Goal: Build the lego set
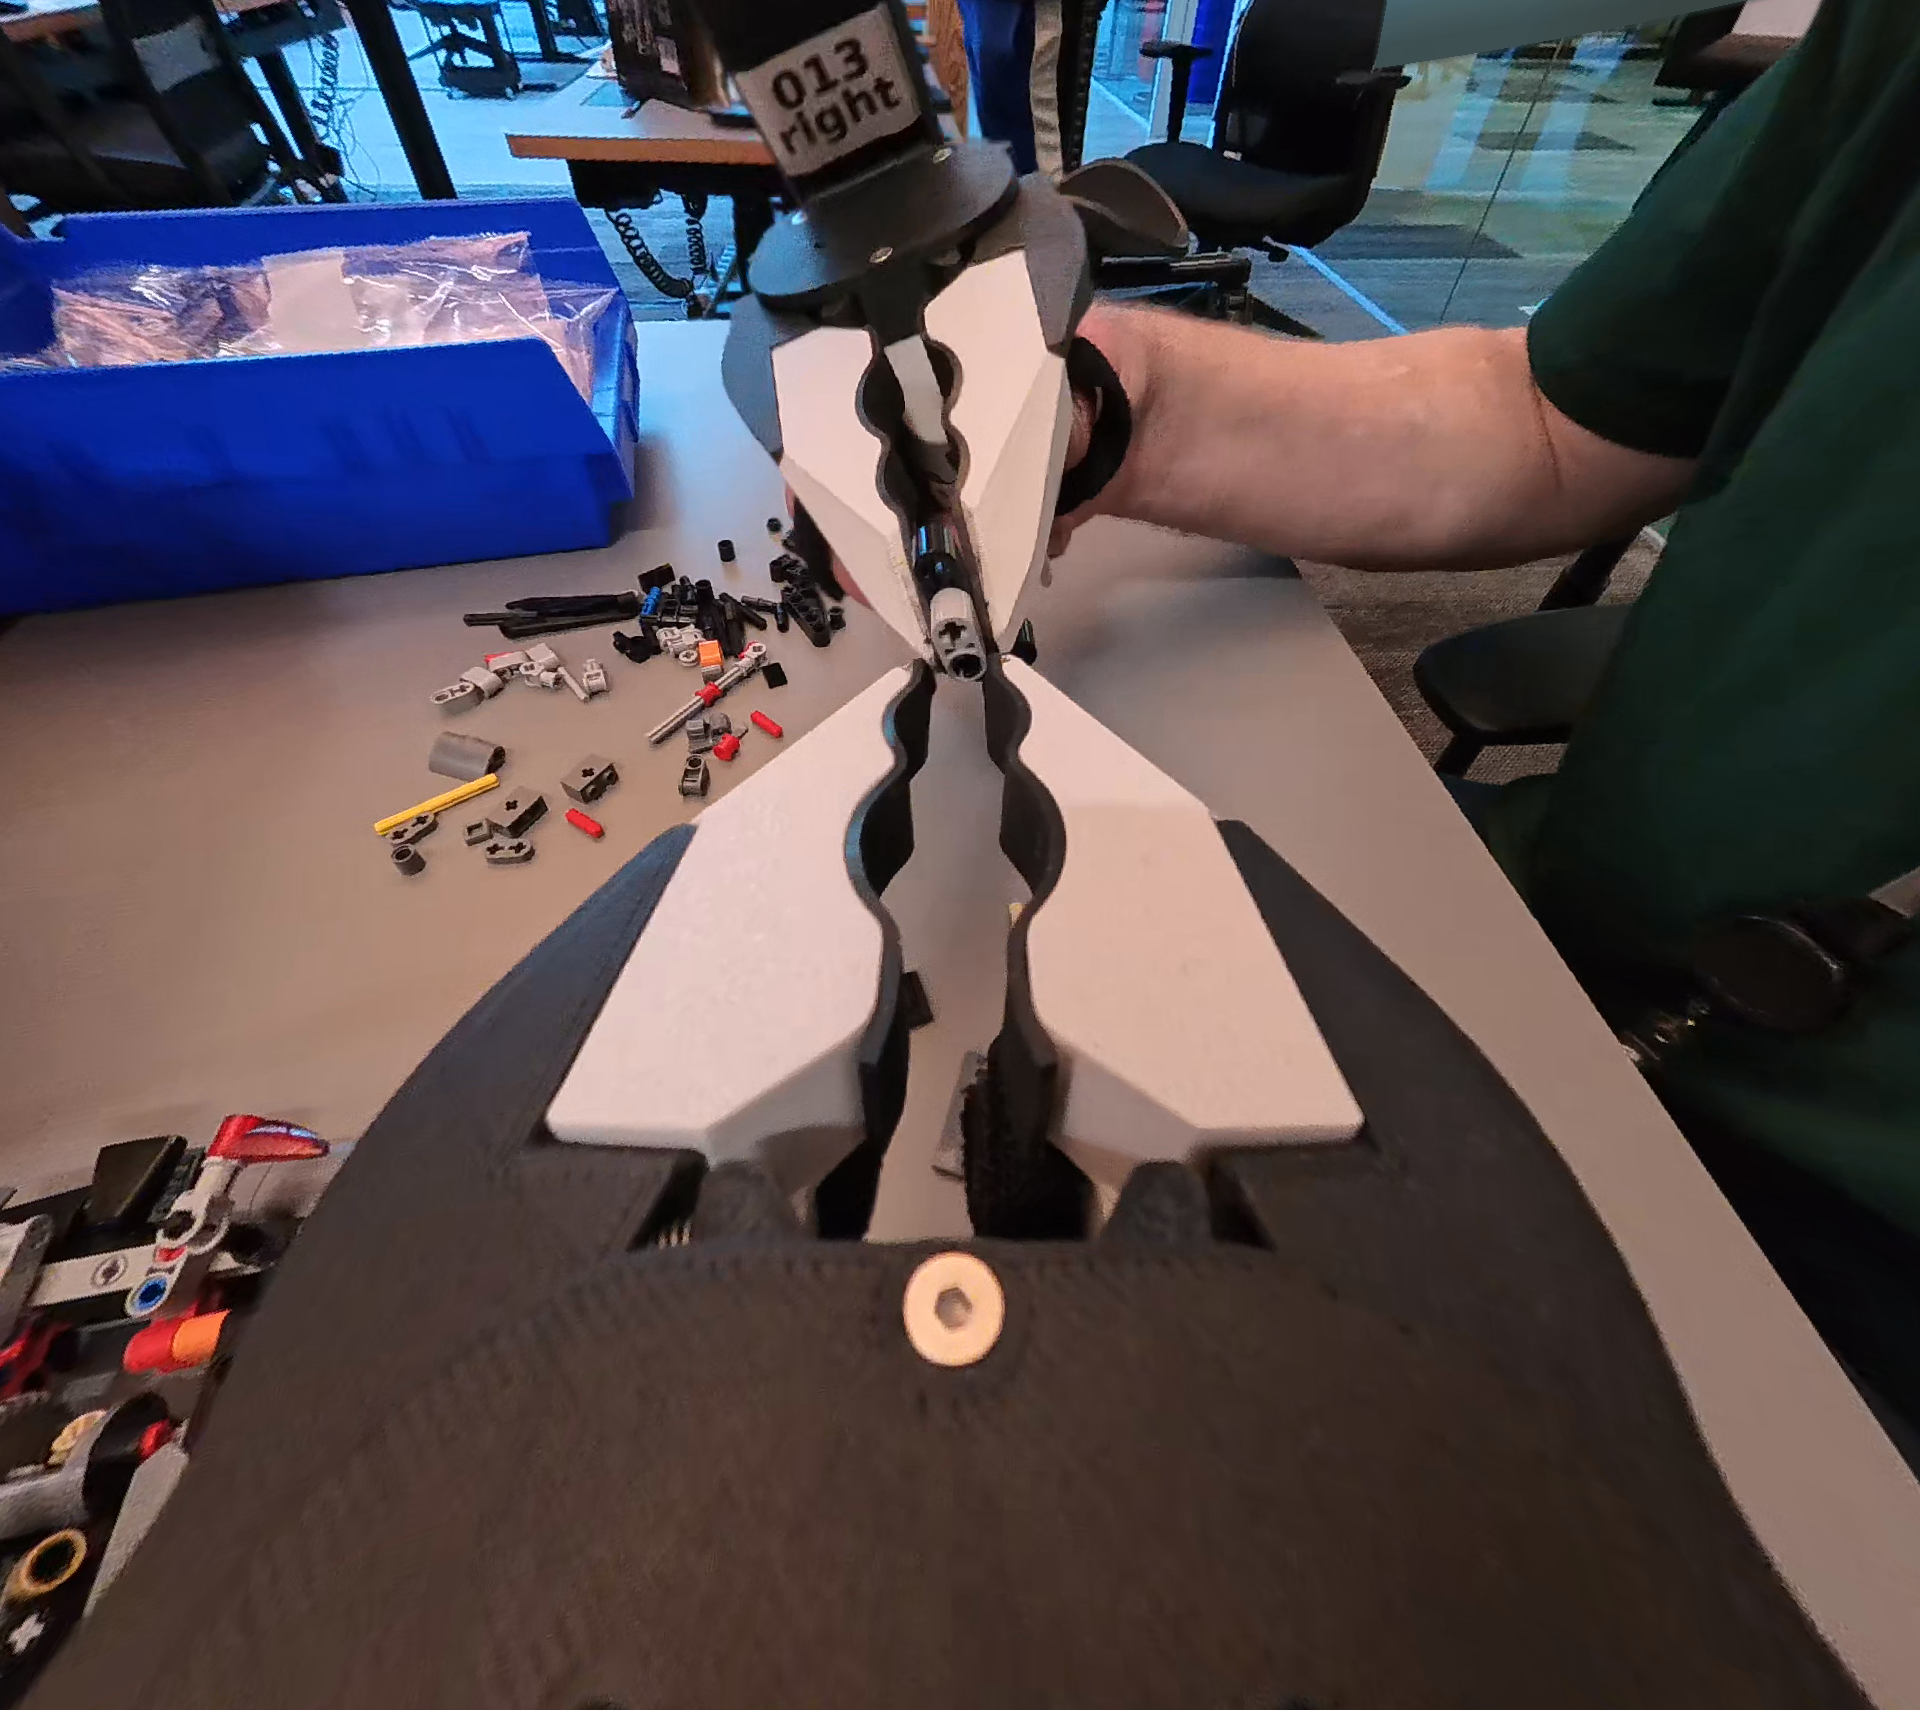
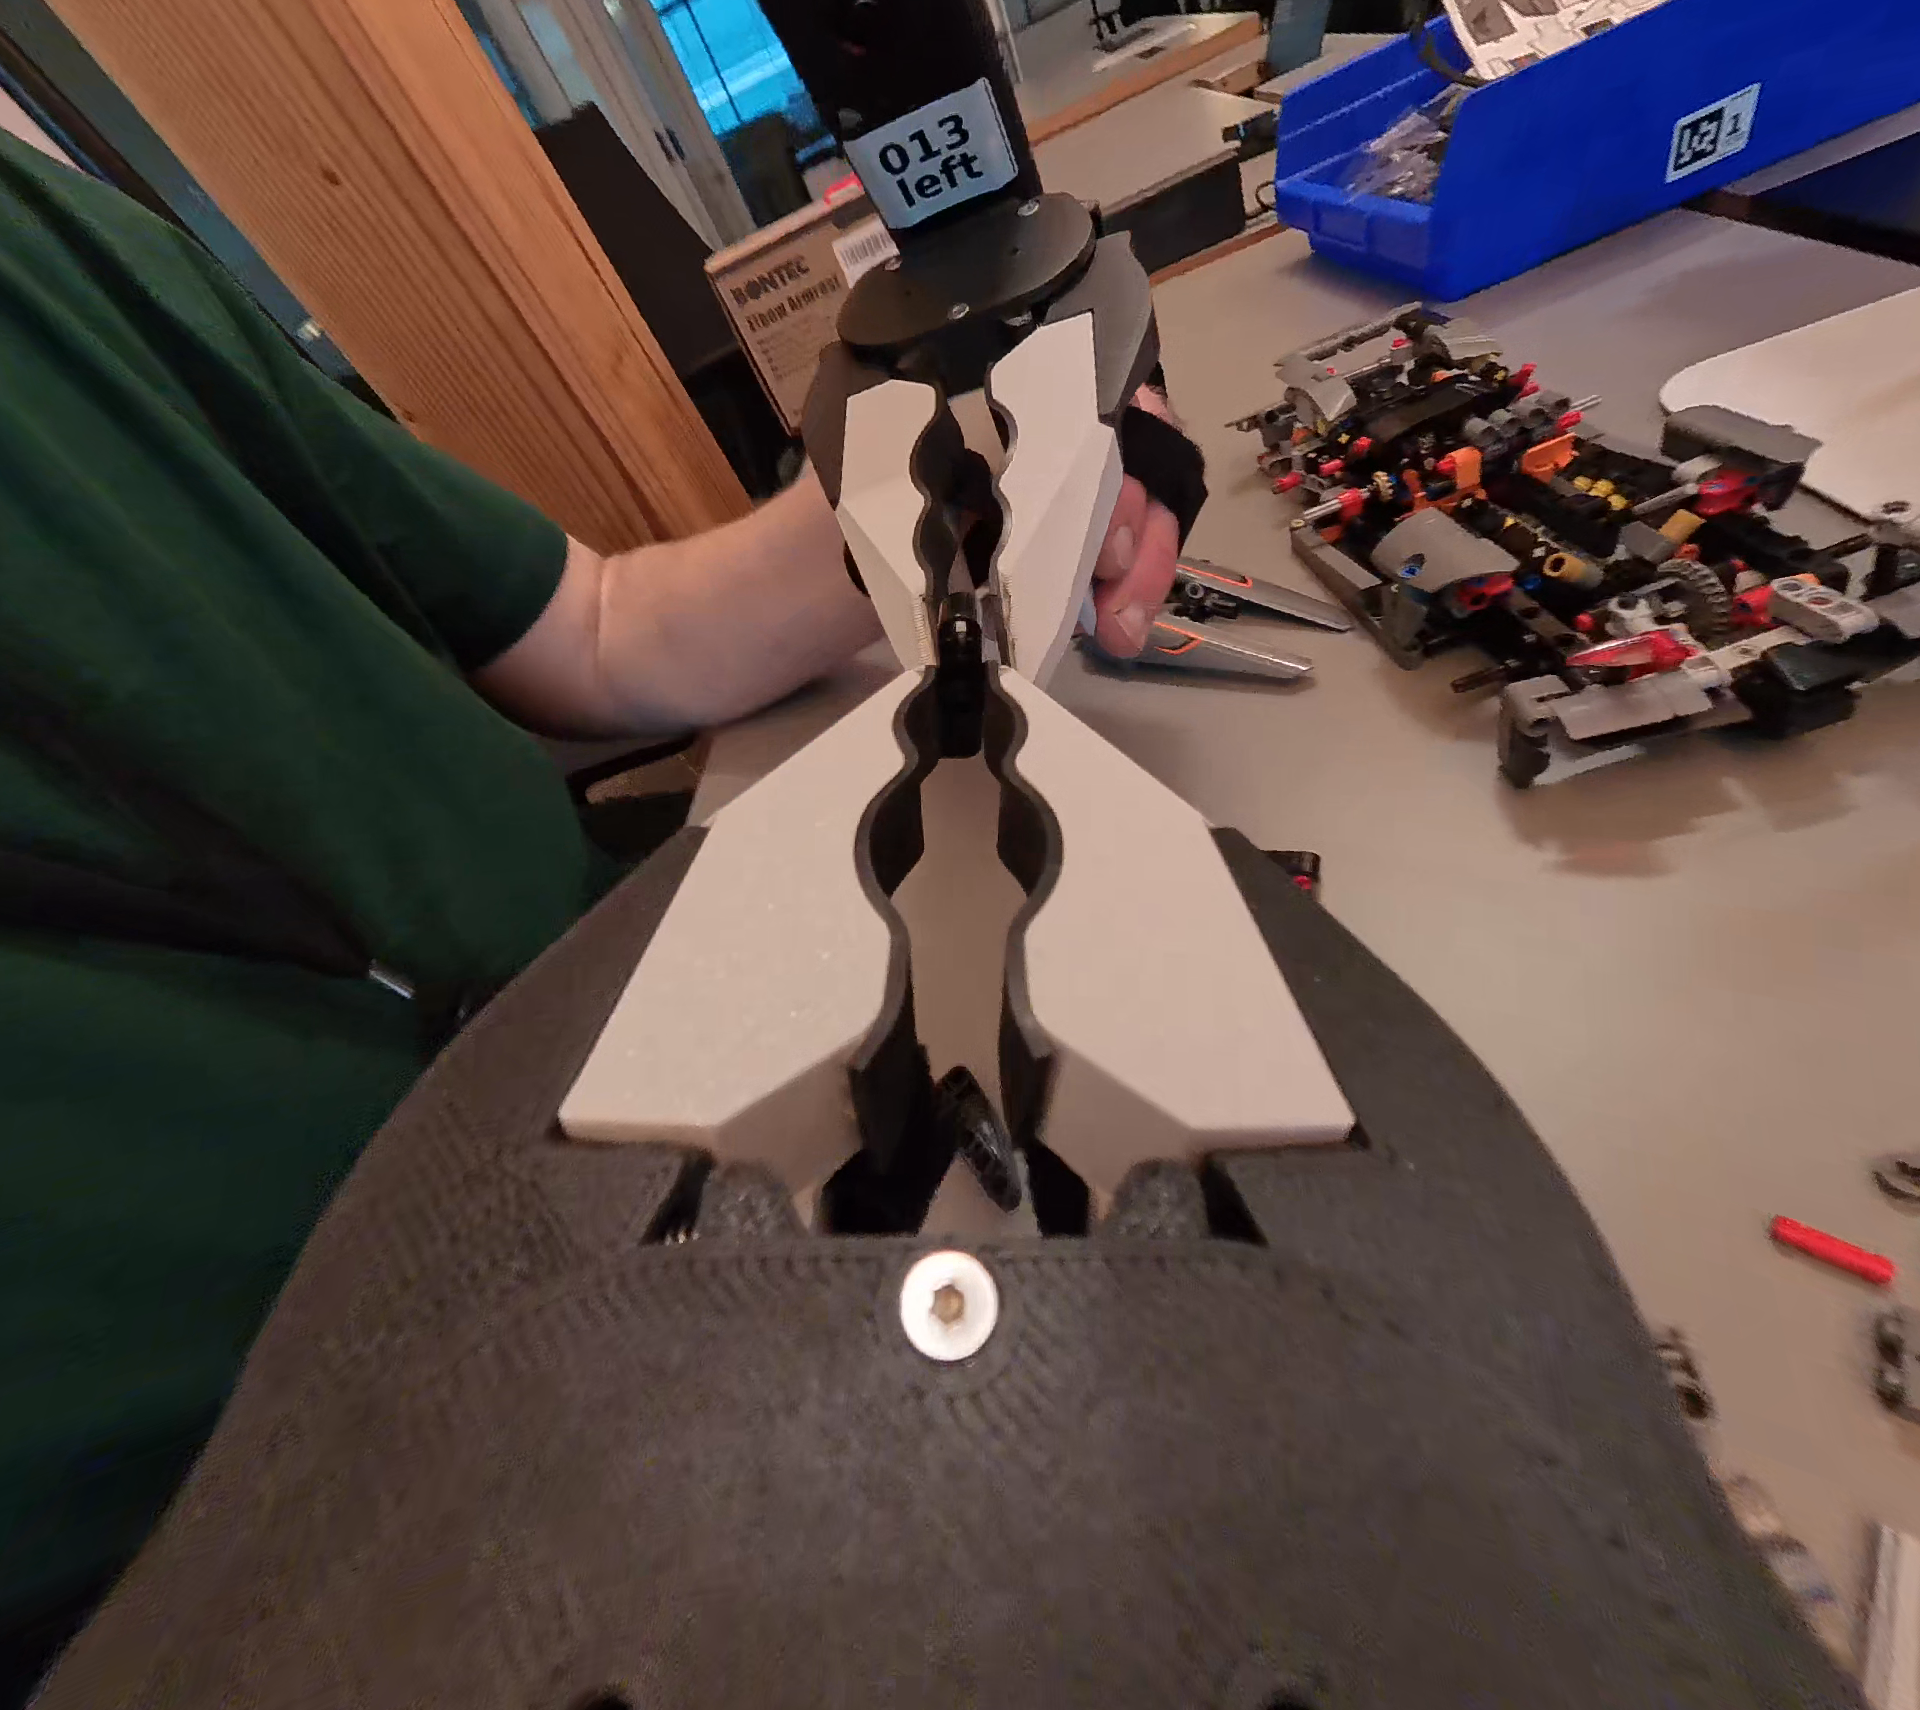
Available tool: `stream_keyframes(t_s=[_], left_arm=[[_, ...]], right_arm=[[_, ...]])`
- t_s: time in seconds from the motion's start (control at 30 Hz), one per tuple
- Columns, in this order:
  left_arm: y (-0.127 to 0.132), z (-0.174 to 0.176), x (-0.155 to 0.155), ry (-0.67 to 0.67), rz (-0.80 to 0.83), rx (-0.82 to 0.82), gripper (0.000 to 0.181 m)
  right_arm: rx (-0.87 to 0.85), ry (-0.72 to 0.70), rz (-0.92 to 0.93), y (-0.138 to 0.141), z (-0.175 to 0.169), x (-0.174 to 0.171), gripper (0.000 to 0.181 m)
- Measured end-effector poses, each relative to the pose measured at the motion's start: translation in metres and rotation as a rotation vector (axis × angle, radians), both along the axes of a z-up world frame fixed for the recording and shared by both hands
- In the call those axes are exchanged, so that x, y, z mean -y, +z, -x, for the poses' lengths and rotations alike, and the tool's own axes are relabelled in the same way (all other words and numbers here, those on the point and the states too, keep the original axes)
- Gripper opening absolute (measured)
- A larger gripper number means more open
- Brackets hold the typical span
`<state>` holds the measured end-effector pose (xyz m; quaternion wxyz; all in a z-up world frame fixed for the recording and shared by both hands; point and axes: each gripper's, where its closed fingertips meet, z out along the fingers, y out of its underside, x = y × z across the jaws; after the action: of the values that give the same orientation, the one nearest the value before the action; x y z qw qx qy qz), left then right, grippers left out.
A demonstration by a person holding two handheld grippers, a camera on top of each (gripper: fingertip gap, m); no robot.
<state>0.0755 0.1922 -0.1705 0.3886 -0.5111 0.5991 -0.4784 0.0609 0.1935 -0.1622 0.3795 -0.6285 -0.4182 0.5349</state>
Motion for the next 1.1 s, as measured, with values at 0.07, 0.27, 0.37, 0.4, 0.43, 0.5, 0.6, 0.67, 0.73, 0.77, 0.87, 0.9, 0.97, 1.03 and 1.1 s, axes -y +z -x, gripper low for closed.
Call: stream_keyframes(t_s=[0.07, 0.27, 0.37, 0.4, 0.43, 0.5, 0.6, 0.67, 0.73, 0.77, 0.87, 0.9, 0.97, 1.03, 1.1], left_arm=[[-0.002, 0.000, -0.003, 0.015, -0.012, -0.003, 0.003], [0.001, 0.000, 0.000, -0.010, 0.018, 0.023, 0.000], [-0.003, -0.002, 0.000, 0.001, 0.002, -0.008, 0.000], [-0.001, -0.002, 0.001, -0.004, 0.006, 0.003, 0.000], [0.000, -0.003, 0.000, 0.006, 0.003, 0.011, 0.000], [-0.001, -0.002, -0.001, 0.011, 0.007, -0.004, 0.004], [0.004, 0.001, -0.001, 0.011, 0.005, 0.015, 0.010], [0.005, -0.001, 0.000, 0.018, -0.024, 0.017, 0.010], [0.001, -0.004, 0.001, 0.020, -0.022, 0.000, 0.006], [0.000, -0.004, -0.001, 0.029, -0.027, 0.001, 0.006], [0.002, -0.003, 0.000, 0.015, -0.004, 0.016, 0.006], [0.002, -0.002, -0.001, 0.017, -0.009, 0.013, 0.005], [0.001, -0.002, -0.005, 0.041, -0.023, 0.003, 0.005], [0.001, -0.001, -0.006, 0.038, 0.008, 0.005, 0.005], [0.006, 0.002, -0.010, 0.051, 0.042, 0.031, 0.005]], right_arm=[[0.036, -0.039, -0.033, -0.001, -0.001, -0.003, 0.006], [0.105, -0.117, -0.108, 0.002, -0.001, -0.004, 0.006], [0.115, -0.119, -0.090, -0.002, -0.003, -0.004, 0.006], [0.101, -0.113, -0.087, -0.001, -0.003, -0.003, 0.006], [0.091, -0.112, -0.095, 0.000, -0.004, -0.003, 0.005], [0.130, -0.108, -0.132, -0.004, -0.005, -0.002, 0.006], [0.165, -0.109, -0.155, -0.006, -0.007, -0.002, 0.005], [0.212, -0.111, -0.168, -0.013, -0.006, -0.003, 0.005], [0.230, -0.104, -0.182, -0.016, -0.004, -0.001, 0.006], [0.238, -0.113, -0.191, -0.017, -0.004, -0.002, 0.006], [0.230, -0.108, -0.189, -0.016, -0.003, -0.002, 0.005], [0.224, -0.110, -0.190, -0.016, -0.002, -0.003, 0.005], [0.217, -0.124, -0.184, -0.016, -0.002, -0.006, 0.006], [0.205, -0.133, -0.175, -0.014, -0.002, -0.007, 0.009], [0.230, -0.178, -0.217, -0.012, -0.005, -0.011, 0.023]])
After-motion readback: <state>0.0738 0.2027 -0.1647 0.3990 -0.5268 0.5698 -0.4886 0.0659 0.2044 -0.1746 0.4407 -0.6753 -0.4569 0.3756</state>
